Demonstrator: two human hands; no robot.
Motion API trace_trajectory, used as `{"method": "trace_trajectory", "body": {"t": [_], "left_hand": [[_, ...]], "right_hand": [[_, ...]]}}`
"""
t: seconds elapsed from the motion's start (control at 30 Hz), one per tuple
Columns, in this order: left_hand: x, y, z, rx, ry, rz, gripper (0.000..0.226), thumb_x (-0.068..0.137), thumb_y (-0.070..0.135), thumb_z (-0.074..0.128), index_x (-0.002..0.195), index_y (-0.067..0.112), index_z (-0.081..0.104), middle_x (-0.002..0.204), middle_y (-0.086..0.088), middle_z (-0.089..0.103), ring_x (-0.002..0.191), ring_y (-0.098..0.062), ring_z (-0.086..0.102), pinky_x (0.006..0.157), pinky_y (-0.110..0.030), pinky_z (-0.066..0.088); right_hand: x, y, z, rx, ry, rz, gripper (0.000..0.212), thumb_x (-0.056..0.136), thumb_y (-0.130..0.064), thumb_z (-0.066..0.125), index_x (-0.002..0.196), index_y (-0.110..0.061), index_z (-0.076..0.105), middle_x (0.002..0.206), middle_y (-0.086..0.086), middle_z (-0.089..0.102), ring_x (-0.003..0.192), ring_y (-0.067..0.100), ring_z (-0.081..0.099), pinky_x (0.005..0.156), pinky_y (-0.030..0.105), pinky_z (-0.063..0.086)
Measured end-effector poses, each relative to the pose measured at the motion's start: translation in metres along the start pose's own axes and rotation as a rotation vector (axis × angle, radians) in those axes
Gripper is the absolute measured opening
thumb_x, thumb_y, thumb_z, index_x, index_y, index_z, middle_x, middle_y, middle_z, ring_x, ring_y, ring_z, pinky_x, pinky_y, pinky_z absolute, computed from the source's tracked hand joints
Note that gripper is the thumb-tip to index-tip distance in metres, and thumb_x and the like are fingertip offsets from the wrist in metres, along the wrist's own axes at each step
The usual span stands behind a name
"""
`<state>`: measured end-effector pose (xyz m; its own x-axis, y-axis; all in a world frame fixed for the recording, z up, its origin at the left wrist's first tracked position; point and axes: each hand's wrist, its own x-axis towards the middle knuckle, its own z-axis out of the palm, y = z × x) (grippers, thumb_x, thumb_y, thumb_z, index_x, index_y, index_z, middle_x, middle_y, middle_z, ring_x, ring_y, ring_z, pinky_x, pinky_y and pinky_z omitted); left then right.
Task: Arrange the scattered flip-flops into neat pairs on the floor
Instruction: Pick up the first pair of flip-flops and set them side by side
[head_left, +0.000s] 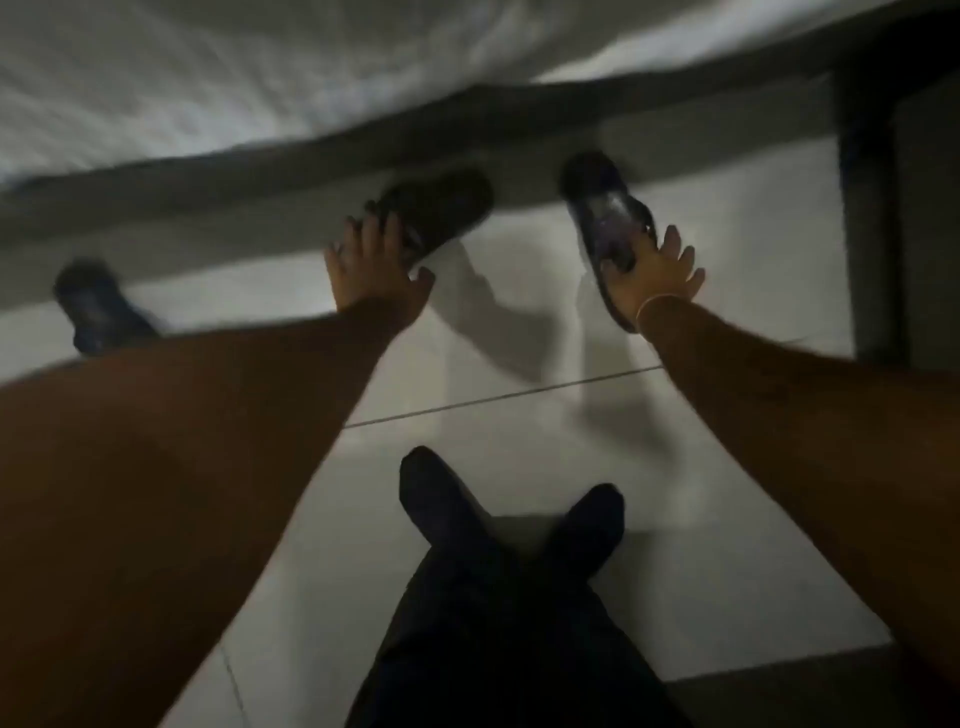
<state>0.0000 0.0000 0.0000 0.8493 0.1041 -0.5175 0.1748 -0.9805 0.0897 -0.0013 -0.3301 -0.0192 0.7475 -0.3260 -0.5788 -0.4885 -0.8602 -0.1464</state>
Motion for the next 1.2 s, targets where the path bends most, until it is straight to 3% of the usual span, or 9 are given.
{"method": "trace_trajectory", "body": {"t": [0.13,0.27,0.37,0.53,0.6,0.7,0.9,1.07,1.2], "left_hand": [[0.048,-0.007,0.008,0.045,-0.109,-0.082,0.083,0.098,0.055,0.053,0.169,0.028,0.018,0.18,-0.01,0.005,0.163,-0.045,0.005,0.127,-0.065,0.008],[0.058,-0.007,0.028,0.071,-0.228,-0.062,0.079,0.086,0.047,0.061,0.159,0.032,0.034,0.173,-0.016,0.019,0.153,-0.046,0.028,0.123,-0.057,0.029],[0.054,-0.012,0.034,-0.004,-0.17,-0.054,0.075,0.085,0.033,0.068,0.154,0.026,0.041,0.159,-0.021,0.035,0.142,-0.049,0.042,0.117,-0.055,0.041],[0.032,-0.007,0.046,-0.077,-0.174,-0.029,0.079,0.102,0.037,0.059,0.168,0.024,0.018,0.143,-0.023,0.05,0.126,-0.047,0.058,0.097,-0.055,0.05],[0.022,-0.003,0.044,-0.073,-0.163,-0.006,0.076,0.104,0.037,0.058,0.168,0.023,0.02,0.143,-0.023,0.054,0.124,-0.047,0.059,0.094,-0.051,0.049],[0.004,0.002,0.045,0.006,-0.122,0.042,0.053,0.107,0.044,0.051,0.155,0.021,0.042,0.137,-0.02,0.061,0.116,-0.048,0.062,0.083,-0.046,0.044],[-0.016,-0.004,0.076,0.125,-0.186,-0.017,0.038,0.102,0.054,0.06,0.115,0.019,0.069,0.092,-0.005,0.067,0.083,-0.026,0.056,0.08,-0.04,0.042],[-0.041,-0.016,0.094,-0.04,-0.21,-0.086,0.039,0.1,0.054,0.066,0.115,0.019,0.071,0.091,0.001,0.065,0.081,-0.019,0.058,0.077,-0.035,0.046],[-0.053,-0.027,0.103,-0.045,-0.233,-0.085,0.039,0.099,0.052,0.069,0.12,0.02,0.073,0.098,-0.003,0.073,0.088,-0.023,0.068,0.077,-0.034,0.049]], "right_hand": [[0.029,0.012,0.025,-0.012,-0.074,0.035,0.064,0.097,-0.049,0.063,0.155,-0.03,0.043,0.173,0.016,0.016,0.15,0.052,0.031,0.125,0.062,0.023],[0.031,0.025,0.053,0.125,-0.065,-0.01,0.043,0.087,-0.036,0.075,0.124,-0.015,0.068,0.169,0.013,0.019,0.125,0.05,0.056,0.118,0.045,0.042],[0.02,0.019,0.057,0.081,-0.063,-0.027,0.042,0.089,-0.035,0.073,0.126,-0.016,0.071,0.16,0.02,0.035,0.122,0.047,0.061,0.105,0.046,0.051],[-0.003,0.003,0.067,0.116,-0.027,-0.088,0.024,0.084,-0.025,0.077,0.103,-0.015,0.066,0.154,0.018,0.039,0.116,0.048,0.058,0.104,0.052,0.053],[-0.011,-0.007,0.075,0.074,-0.013,-0.082,0.03,0.083,-0.032,0.081,0.107,-0.016,0.073,0.151,0.017,0.039,0.121,0.048,0.05,0.104,0.054,0.051],[-0.019,-0.018,0.089,0.009,0.041,-0.105,0.035,0.078,-0.041,0.086,0.107,-0.022,0.079,0.147,0.016,0.043,0.122,0.048,0.047,0.108,0.054,0.047],[-0.038,-0.036,0.106,0.113,-0.11,-0.102,0.034,0.081,-0.04,0.089,0.106,-0.02,0.077,0.152,0.012,0.033,0.118,0.044,0.054,0.108,0.048,0.05],[-0.064,-0.048,0.122,0.108,-0.178,-0.183,0.033,0.078,-0.044,0.089,0.101,-0.025,0.075,0.154,0.01,0.032,0.116,0.04,0.051,0.1,0.05,0.054],[-0.086,-0.057,0.132,0.247,-0.233,-0.162,0.057,0.077,-0.039,0.09,0.122,-0.017,0.063,0.154,0.011,0.041,0.114,0.037,0.055,0.102,0.054,0.055]]}}
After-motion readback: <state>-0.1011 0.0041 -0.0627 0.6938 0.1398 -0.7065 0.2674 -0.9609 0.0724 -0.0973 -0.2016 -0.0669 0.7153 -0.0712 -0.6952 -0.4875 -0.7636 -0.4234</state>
